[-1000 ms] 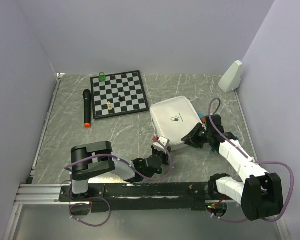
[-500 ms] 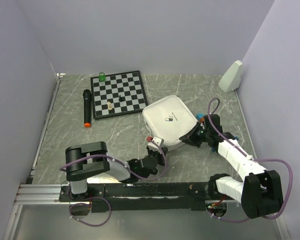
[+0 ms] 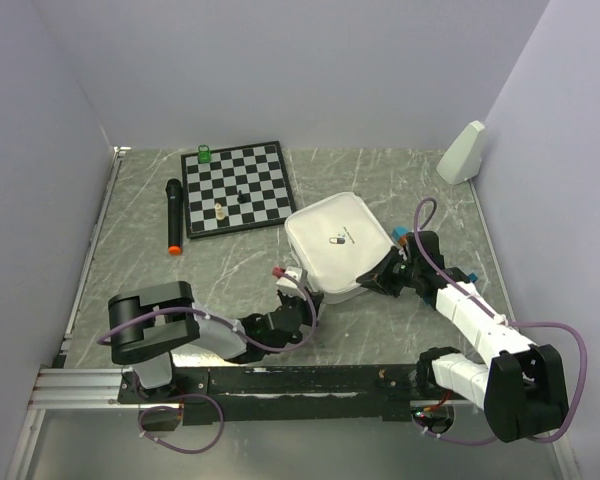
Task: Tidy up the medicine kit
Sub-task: Zip the medicine box at the center of the board.
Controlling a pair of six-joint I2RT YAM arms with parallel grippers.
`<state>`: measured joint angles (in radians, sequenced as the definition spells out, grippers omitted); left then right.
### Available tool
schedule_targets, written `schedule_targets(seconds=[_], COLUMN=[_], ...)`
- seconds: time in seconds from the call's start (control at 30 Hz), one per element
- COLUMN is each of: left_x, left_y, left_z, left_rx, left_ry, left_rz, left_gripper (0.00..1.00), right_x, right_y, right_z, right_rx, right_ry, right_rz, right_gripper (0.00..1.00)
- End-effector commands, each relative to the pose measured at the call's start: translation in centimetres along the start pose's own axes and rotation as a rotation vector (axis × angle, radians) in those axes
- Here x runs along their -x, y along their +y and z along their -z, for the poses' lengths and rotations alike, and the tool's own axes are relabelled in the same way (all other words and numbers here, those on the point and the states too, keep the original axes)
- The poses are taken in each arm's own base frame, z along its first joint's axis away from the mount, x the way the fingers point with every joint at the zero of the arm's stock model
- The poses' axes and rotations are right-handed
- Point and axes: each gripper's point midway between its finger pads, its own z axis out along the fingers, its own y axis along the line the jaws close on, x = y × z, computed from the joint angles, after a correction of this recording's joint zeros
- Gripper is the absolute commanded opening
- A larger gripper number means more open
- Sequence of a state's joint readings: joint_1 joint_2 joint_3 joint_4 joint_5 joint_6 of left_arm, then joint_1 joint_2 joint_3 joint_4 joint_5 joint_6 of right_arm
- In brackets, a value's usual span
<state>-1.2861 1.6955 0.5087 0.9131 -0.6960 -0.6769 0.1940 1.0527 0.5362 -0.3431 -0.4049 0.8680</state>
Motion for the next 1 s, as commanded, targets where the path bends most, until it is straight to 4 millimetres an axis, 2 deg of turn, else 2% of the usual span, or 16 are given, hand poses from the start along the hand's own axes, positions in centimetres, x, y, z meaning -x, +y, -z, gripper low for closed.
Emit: schedule_targets(seconds=[0.0,0.2,0.4,0.53,0.77,0.87,0.97], left_x=[2.1,5.1,7.2,7.7,8.6,9.2,9.2], left_y=[8.7,10.1,12.6,13.9,17.0,17.0,16.6], left_z=[-0.6,-3.2,-4.7,-4.5,-4.0,-3.8,-3.0], left_rx=[0.293,0.334,0.397,0.424,0.501,0.497,0.468], left_ry=[-0.065,-0.112,-0.140,-0.141,-0.159,-0.169,-0.171], left_rz=[-0.075,-0.060,-0.043,-0.056,-0.029,-0.040,-0.026], left_gripper=[0.01,0.01,0.01,0.01,0.01,0.01,0.01], right_x=[0.9,0.6,0.2,0.0,-0.3,-0.2,0.1], right_y=[-4.8,-5.0,-5.1,-5.5,-5.0,-4.3,-3.7], right_z=[0.2,0.4,0.7,1.1,1.5,1.8,1.9], right_rx=[-0.174,-0.177,-0.173,-0.183,-0.143,-0.111,-0.099], right_ry=[-0.069,-0.051,-0.030,-0.034,-0.036,-0.041,-0.052], right_rz=[0.146,0.189,0.242,0.259,0.291,0.306,0.304], right_gripper=[0.00,0.00,0.00,0.00,0.00,0.00,0.30])
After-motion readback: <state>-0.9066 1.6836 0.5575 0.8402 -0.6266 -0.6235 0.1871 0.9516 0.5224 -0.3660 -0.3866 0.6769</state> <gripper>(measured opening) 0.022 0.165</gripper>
